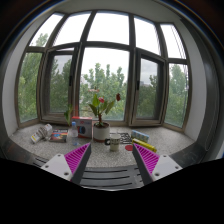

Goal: Pour water

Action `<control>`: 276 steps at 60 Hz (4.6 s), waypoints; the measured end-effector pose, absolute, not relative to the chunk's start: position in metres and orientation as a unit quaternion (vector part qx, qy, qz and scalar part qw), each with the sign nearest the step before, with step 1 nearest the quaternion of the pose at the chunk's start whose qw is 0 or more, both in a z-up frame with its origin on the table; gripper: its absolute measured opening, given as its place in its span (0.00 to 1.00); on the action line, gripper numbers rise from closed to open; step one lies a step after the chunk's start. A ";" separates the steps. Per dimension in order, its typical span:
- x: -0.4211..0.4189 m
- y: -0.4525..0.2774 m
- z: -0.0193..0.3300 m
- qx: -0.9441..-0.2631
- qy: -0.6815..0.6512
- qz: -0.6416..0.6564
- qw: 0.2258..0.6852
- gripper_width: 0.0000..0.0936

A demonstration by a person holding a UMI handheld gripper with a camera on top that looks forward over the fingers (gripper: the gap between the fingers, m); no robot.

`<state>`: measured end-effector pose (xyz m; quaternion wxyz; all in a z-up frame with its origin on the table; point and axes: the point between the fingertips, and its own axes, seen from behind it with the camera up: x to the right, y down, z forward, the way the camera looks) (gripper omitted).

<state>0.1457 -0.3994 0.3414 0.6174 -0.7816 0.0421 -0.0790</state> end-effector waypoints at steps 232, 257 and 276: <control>0.392 0.092 0.213 -0.712 -0.018 -0.012 0.702 0.31; 0.406 0.092 0.083 -0.776 0.008 -0.029 0.631 0.45; 0.406 0.044 0.085 -0.818 0.055 -0.045 0.571 0.91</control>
